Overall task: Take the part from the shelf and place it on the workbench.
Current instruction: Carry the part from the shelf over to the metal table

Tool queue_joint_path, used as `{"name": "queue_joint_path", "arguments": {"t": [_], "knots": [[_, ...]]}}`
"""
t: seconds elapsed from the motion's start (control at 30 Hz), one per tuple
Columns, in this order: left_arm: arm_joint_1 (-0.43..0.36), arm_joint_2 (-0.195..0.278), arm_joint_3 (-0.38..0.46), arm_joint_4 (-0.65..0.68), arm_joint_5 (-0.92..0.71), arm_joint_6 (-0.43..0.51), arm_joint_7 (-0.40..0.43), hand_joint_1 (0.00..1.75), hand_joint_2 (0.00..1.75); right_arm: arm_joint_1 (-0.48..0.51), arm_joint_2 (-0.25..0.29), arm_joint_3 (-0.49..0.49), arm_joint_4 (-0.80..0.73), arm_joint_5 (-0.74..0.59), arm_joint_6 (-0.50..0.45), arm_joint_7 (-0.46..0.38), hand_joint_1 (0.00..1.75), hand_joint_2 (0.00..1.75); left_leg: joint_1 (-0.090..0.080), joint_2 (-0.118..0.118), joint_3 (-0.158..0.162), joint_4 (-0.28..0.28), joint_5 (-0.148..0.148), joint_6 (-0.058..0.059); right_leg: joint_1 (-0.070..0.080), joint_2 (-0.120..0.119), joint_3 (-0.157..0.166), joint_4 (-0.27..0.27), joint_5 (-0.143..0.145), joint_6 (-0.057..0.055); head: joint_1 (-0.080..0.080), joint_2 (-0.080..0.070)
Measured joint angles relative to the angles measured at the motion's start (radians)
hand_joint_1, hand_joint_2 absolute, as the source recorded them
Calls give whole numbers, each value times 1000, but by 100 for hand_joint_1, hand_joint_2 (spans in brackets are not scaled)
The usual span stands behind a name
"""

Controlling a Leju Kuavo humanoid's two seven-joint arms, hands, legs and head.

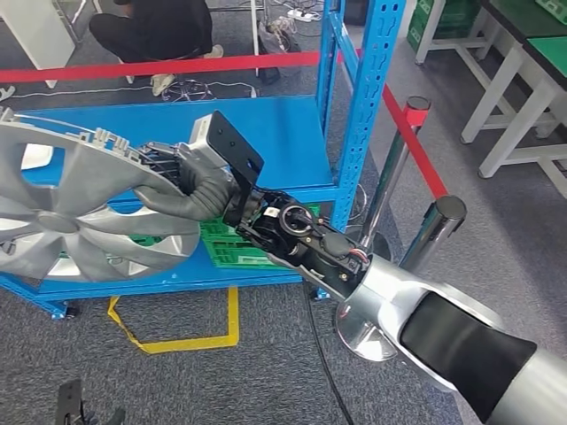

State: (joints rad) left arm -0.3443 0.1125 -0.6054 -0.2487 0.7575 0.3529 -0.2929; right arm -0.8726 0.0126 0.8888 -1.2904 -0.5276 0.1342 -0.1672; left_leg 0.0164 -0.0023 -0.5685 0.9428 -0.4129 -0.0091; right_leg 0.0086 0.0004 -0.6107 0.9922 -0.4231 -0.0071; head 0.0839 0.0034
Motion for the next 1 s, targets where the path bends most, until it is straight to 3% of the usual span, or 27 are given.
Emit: {"name": "queue_joint_path", "arguments": {"t": [0.03,0.1,0.17,0.2,0.3,0.37,0.43,0.5,0.53,0.6,0.67,0.7,0.73,0.8,0.83,0.87,0.97,1.0], "knots": [[0,0,0,0,0,0,0,0,175,-1,0,0,0,0,0,0,175,175,3,1,-3,-3,6,6,-1,1,-18,42,-32,5,3,0],[0,0,0,0,1,1,-1,0,175,-1,0,1,2,0,0,0,175,175,3,3,-14,-3,15,12,-6,1,-69,185,-117,13,11,0],[1,0,0,0,2,3,-1,0,175,0,0,4,5,-1,0,0,175,175,3,3,-24,-2,23,11,-10,1,-92,282,-156,18,13,0],[2,0,0,0,3,4,-1,0,175,0,0,6,7,-1,0,1,175,175,4,2,-29,-2,27,9,-12,1,-75,270,-147,19,13,0],[4,-1,0,0,4,6,-2,0,175,-4,0,8,9,-1,0,2,175,175,4,0,-36,0,36,-1,-14,1,53,62,-70,17,21,0],[3,-1,0,0,5,4,-3,0,175,-11,2,9,9,-2,1,1,175,175,2,-1,-45,3,45,-13,-11,3,98,-23,-55,11,23,0],[4,0,0,0,5,-4,-3,0,175,-14,3,10,10,-2,2,0,175,175,1,0,-52,1,56,-28,-8,3,97,-33,-51,0,19,0],[5,3,0,0,4,-17,-3,0,175,-15,5,11,12,-2,1,1,175,175,4,-1,-69,25,35,-39,-11,1,91,-40,-35,-16,13,0],[6,6,0,0,4,-22,-3,0,175,-17,7,11,13,-2,1,1,175,175,5,-1,-89,67,4,-42,-13,0,85,-45,-26,-23,10,0],[7,12,0,0,4,-27,-3,0,175,-18,11,12,14,-3,0,1,175,175,6,-1,-148,207,-77,-49,-11,-2,69,-46,-13,-32,3,0],[8,16,0,0,4,-30,-3,0,175,-18,13,13,16,-3,0,1,175,175,6,-1,-182,311,-117,-52,-8,-2,54,-45,-2,-33,0,0],[9,17,0,0,4,-31,-3,0,175,-17,13,14,17,-2,0,2,175,175,6,-1,-169,304,-109,-52,-7,-2,48,-45,3,-32,0,0],[9,18,0,0,4,-31,-3,0,175,-17,14,14,18,-2,0,2,175,175,7,-1,-134,253,-86,-51,-7,-2,42,-43,7,-30,0,0],[7,19,0,0,4,-31,-3,0,175,-19,15,14,18,-2,0,3,175,175,6,-1,-39,98,-37,-46,-4,-1,32,-37,12,-24,-2,0],[5,20,0,0,4,-31,-3,0,175,-20,16,14,18,-2,0,2,175,175,4,-2,-9,43,-25,-40,-2,-1,27,-34,14,-20,-2,0],[4,20,0,0,3,-30,-3,0,175,-22,17,14,18,-2,0,2,175,175,2,-2,6,13,-20,-33,0,-1,23,-31,16,-16,-2,0],[5,19,0,0,1,-18,-3,0,175,-22,18,14,20,0,-1,1,175,175,0,-3,2,4,-13,-9,-1,0,13,-27,16,-2,0,0],[5,17,0,0,0,-11,-4,0,175,-23,18,14,21,1,-1,0,175,175,0,-3,1,2,-13,-7,-1,0,12,-27,3,-4,3,0]]}}
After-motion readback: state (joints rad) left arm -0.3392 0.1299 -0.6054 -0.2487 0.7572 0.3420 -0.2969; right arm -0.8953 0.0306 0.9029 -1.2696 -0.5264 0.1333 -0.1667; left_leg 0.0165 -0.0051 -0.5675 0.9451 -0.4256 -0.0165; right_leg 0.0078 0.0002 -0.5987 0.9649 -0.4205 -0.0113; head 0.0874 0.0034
